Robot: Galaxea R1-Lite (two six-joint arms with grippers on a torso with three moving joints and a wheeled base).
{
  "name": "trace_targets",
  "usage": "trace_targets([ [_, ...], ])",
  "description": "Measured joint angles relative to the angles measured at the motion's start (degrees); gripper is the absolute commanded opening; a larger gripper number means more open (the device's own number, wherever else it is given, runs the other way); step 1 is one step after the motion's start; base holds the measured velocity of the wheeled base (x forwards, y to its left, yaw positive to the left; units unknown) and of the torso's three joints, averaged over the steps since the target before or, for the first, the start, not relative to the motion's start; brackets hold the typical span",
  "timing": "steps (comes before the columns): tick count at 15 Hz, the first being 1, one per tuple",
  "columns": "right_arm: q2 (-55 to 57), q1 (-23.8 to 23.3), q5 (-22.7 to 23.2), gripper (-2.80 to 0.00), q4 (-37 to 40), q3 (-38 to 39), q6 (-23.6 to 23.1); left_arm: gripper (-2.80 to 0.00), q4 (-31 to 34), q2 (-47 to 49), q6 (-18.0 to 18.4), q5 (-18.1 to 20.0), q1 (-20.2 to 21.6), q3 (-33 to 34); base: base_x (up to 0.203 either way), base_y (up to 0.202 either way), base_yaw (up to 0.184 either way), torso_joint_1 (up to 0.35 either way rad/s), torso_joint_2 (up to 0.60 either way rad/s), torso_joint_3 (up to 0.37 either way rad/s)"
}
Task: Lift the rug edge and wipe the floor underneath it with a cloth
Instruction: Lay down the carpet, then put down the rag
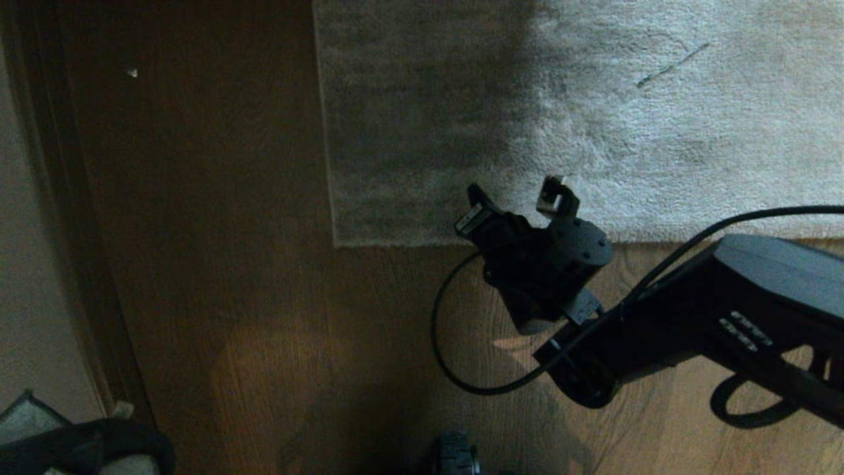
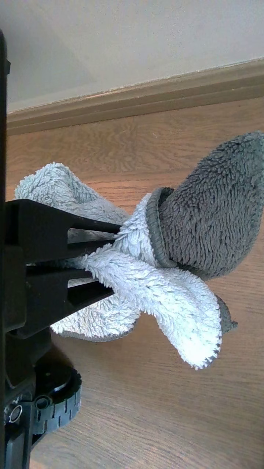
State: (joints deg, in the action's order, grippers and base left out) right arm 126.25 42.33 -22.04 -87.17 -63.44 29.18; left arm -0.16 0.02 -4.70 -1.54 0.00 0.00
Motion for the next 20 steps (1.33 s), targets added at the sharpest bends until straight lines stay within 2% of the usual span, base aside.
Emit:
trace_targets([
  [4,2.5,3.9,0.1,-2.80,0.0,-5.3,0.0,-2.80,0.0,0.0,0.0,0.0,0.0,0.0,0.000,0.000,0.000,0.000,0.00,0.000],
  [10,12.7,4.7,0.1,-2.80,0.0,-18.9,0.1,-2.80,0.0,0.0,0.0,0.0,0.0,0.0,0.000,0.000,0.000,0.000,0.00,0.000],
  [15,15.7,4.7,0.0,-2.80,0.0,-20.2,0.1,-2.80,0.0,0.0,0.0,0.0,0.0,0.0,0.000,0.000,0.000,0.000,0.00,0.000],
  [20,11.1,4.7,0.1,-2.80,0.0,-17.3,-0.1,-2.80,0.0,0.0,0.0,0.0,0.0,0.0,0.000,0.000,0.000,0.000,0.00,0.000],
])
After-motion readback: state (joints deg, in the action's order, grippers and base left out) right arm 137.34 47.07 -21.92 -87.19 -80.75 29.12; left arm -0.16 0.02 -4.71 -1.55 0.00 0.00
